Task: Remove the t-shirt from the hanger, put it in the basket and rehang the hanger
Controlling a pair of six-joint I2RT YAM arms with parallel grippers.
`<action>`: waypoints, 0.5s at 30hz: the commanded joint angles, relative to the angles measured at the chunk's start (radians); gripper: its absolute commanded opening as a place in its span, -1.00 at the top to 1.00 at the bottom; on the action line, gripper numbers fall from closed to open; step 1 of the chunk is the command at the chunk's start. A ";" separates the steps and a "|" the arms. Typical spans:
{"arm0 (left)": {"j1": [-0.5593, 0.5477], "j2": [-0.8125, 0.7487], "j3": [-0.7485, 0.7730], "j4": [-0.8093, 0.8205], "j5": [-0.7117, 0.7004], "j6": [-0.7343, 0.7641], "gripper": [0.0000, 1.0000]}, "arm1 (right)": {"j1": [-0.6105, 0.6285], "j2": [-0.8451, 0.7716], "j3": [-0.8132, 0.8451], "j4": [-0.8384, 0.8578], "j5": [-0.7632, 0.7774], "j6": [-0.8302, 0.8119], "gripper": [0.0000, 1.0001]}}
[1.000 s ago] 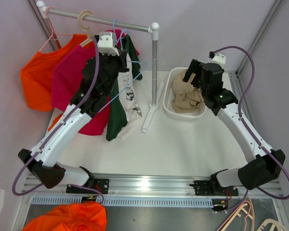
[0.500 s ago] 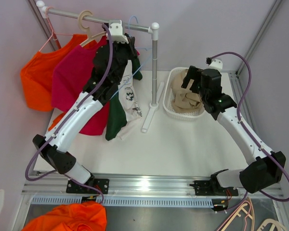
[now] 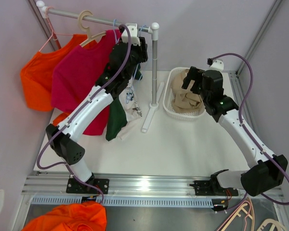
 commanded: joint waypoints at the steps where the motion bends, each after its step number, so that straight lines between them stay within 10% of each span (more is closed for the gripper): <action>1: 0.010 -0.134 -0.029 0.051 -0.014 0.008 -0.13 | 0.001 -0.035 0.010 0.036 -0.010 -0.019 -0.99; 15: 0.034 -0.334 -0.068 -0.014 -0.157 0.172 -0.19 | 0.001 -0.041 0.003 0.047 -0.054 -0.003 -0.99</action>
